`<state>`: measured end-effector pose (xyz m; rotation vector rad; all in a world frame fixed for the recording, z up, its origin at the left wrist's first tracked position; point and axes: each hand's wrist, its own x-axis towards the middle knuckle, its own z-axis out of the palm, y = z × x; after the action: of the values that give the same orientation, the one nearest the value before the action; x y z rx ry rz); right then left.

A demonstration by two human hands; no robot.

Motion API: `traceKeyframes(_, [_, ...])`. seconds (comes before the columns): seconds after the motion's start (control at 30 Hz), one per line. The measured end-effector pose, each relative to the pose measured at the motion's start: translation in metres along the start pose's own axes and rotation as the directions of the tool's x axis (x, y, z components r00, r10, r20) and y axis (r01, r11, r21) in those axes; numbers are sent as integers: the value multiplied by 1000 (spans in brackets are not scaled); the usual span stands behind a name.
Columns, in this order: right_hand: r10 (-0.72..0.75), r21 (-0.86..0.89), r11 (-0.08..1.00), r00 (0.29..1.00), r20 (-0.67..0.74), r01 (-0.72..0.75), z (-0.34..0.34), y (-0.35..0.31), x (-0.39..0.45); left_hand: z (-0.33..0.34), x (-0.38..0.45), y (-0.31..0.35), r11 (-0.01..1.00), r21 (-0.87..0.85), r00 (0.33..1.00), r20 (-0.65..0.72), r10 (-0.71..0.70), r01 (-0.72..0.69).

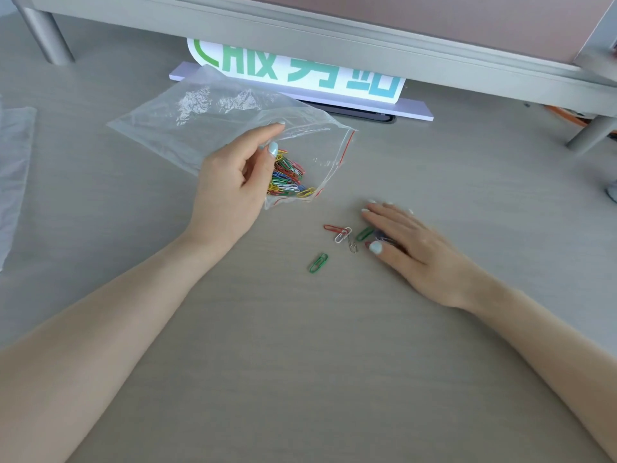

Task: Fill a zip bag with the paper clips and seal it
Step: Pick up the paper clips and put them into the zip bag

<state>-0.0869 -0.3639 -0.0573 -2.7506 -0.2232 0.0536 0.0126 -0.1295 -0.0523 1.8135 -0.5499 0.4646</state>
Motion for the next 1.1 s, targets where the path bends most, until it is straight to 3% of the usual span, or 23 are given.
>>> traceKeyframes(0.2, [-199,-67,977,977,74,204,14,-42,11,-2,-2,5,1000,20,1000,-8,16,-15])
traceKeyframes(0.43, [-286,265,918,955,-78,296,22,-58,24,0,-2,-1,1000,19,1000,-4,-1,1])
traceKeyframes(0.77, [-156,371,914,986,-59,166,-6,-31,22,-1,-1,-1,1000,9,1000,-8,-16,16])
traceKeyframes(0.97, [-87,140,988,986,139,67,-17,-9,16,-1,1,-1,1000,0,1000,-21,-10,10])
traceKeyframes(1.1, [-107,125,987,992,73,98,-9,-13,19,-1,0,-2,1000,6,1000,-16,-3,3])
